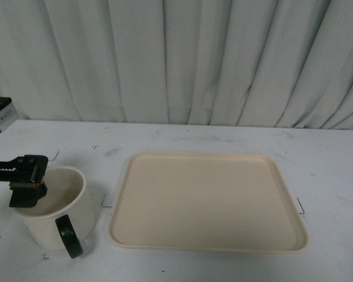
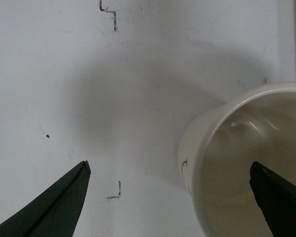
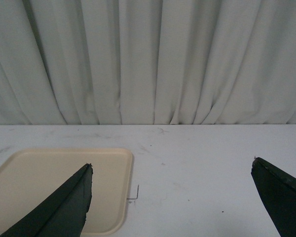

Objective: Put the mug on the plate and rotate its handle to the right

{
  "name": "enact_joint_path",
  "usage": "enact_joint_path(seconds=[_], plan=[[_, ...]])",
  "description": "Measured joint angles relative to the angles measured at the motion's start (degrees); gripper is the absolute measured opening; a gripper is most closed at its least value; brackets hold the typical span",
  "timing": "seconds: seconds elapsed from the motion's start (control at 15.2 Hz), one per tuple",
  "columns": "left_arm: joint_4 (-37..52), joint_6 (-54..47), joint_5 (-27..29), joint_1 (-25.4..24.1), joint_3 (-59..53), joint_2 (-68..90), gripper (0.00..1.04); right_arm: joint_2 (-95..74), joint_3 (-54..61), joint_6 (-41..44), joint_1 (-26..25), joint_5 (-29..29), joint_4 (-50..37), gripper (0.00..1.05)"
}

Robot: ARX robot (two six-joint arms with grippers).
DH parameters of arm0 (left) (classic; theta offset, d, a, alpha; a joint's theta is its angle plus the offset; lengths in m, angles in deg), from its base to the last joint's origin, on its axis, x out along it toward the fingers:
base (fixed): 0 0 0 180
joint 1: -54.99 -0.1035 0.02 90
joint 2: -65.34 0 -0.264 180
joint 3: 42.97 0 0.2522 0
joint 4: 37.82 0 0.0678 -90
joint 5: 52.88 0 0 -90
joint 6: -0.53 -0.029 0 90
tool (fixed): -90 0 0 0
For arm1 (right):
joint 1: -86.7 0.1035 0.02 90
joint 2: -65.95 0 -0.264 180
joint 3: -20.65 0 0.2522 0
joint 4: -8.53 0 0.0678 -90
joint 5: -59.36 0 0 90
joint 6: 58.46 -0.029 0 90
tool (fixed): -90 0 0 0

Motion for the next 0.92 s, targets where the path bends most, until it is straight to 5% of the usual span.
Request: enact_joint_path(seconds=[0.13, 0.59, 0.72, 0.92], plan=[[0.7, 0.3, 1.3, -0.1, 0.9, 3.3, 0.96, 0.0, 0.0, 0.0, 0.0, 0.0, 0.0, 0.98], [-1.1, 1.8, 0.7, 0.5, 1.4, 3.1, 0.10, 0.0, 0.0, 0.0, 0.0, 0.0, 0.0, 0.98], [-4.5, 1.8, 0.1, 0.6, 1.2, -4.8, 0.03, 0.0, 0.0, 0.0, 0.0, 0.0, 0.0, 0.98], [-7.0, 3.1, 0.7, 7.4, 6.4, -6.7, 0.03, 0.0, 0.0, 0.0, 0.0, 0.0, 0.0, 0.98]])
